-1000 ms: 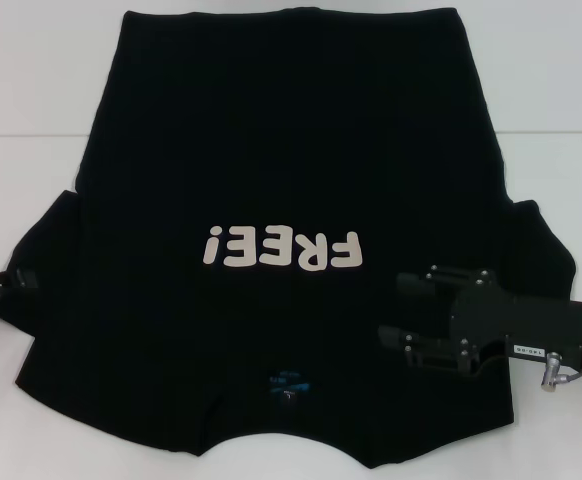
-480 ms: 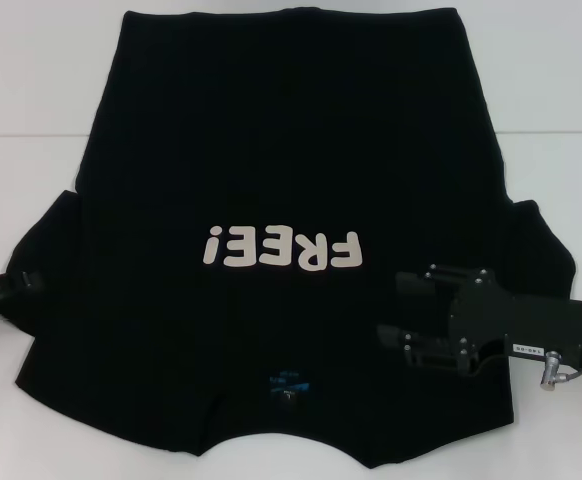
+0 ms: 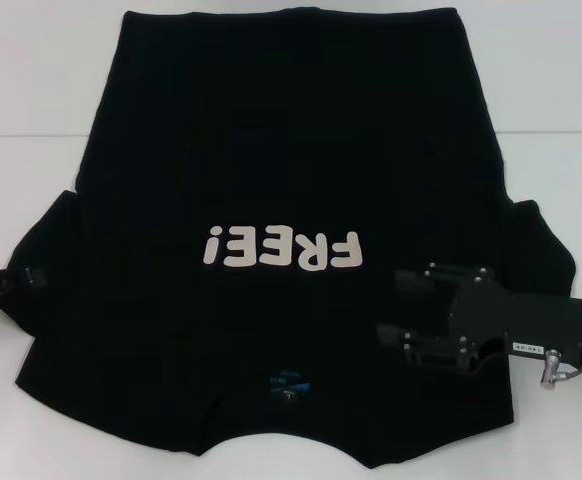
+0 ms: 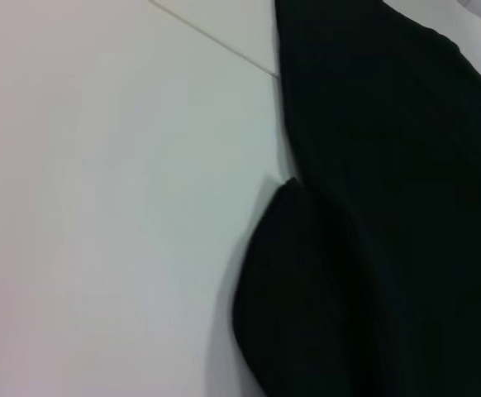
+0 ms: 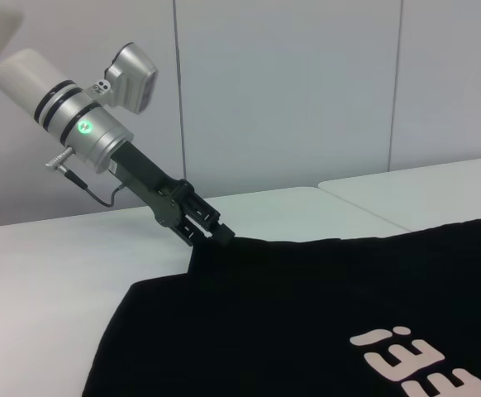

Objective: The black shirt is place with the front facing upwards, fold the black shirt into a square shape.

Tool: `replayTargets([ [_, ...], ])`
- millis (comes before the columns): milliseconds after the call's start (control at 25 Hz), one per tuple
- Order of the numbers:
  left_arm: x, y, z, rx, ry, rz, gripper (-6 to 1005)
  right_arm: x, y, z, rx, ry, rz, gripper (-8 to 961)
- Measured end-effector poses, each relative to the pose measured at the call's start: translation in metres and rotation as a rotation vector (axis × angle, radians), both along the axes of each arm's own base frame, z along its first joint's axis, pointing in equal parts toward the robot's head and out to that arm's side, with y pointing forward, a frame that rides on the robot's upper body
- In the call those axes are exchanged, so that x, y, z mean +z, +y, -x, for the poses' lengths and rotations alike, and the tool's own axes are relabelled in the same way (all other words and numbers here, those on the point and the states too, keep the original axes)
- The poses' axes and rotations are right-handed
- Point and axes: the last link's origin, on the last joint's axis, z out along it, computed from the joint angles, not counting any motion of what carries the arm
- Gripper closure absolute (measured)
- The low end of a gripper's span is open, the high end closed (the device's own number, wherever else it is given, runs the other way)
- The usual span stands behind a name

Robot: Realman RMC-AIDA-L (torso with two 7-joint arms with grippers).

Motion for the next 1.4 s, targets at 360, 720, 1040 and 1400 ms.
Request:
replayTargets([
  [360,0.001,0.003,0.001,-0.002,0.039,-0.003,474,0.001,0.000,0.001,0.003,0.007,0.002,217],
  [720,0.001,0.003,0.002,0.000,0.039,-0.005,862,0.000,0.000,0.000,0.001,0.000,-0.003,216],
  [1040,0.013,0.004,0.006,0.013,0.060,-0.045,1000,0.001,-0.001,-0.004,-0.011,-0.005,-0.009,216],
  [1400,0.050,0.013,0.007,0.017,0.121,-0.125,999,0.003,-0.001,-0.005,-0.015,-0.002,-0.014,215],
])
